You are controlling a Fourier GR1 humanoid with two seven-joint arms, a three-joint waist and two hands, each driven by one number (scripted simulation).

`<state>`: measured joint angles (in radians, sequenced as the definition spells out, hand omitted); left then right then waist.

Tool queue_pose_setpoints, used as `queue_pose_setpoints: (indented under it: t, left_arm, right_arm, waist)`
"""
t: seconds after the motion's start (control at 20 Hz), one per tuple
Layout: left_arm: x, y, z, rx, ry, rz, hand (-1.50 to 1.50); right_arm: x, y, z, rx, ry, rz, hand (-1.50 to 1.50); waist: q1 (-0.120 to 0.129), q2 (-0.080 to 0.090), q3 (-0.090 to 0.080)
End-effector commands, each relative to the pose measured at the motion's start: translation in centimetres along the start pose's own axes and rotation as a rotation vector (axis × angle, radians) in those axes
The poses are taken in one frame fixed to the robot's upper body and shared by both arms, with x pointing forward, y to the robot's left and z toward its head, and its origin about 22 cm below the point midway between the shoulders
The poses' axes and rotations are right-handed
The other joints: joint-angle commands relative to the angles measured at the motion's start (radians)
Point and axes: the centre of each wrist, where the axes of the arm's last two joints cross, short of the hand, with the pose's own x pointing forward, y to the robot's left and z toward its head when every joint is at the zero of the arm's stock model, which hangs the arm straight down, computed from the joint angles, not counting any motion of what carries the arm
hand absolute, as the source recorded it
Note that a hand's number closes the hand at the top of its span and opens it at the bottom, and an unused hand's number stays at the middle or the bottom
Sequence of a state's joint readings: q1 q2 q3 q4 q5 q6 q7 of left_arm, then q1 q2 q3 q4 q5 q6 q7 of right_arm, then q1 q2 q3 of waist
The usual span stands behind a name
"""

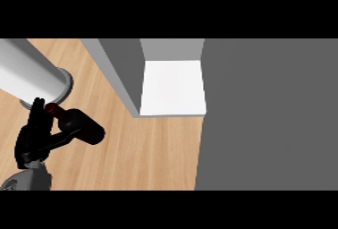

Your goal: Pick up the wine, place it into the cabinet and close the cabinet

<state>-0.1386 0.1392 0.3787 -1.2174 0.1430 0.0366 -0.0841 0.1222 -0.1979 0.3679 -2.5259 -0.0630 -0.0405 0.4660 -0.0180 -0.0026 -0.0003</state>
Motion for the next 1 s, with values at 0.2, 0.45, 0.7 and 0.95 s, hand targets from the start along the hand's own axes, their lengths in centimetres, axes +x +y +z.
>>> queue_pose_setpoints:
  t: [0.2, 0.45, 0.7, 0.95]
  left_arm:
    - [-4.8, -1.7, 1.5, -0.042, 0.018, 0.005, -1.5]
    - [-6.4, -0.3, 2.2, -0.027, 0.032, 0.03, -1.5]
    - [-7.8, -0.3, 2.1, -0.003, 0.023, 0.143, -1.5]
    - [-8.1, -1.7, 1.7, 0.04, 0.021, 0.209, -1.5]
  right_arm:
    - [4.1, 0.1, 2.9, 0.022, -0.08, -0.033, -1.5]
    - [4.6, -0.1, 3.0, 0.013, -0.103, -0.028, -1.5]
    - [4.6, 0.3, 3.7, 0.026, -0.088, -0.057, -1.5]
    - [4.6, 0.1, 3.7, 0.017, -0.117, -0.043, -1.5]
  waist:
    - [0.004, 0.002, -0.001]
    - [0.007, 0.001, -0.001]
    - [-0.001, 0.0, -0.001]
    - [0.001, -0.001, 0.0]
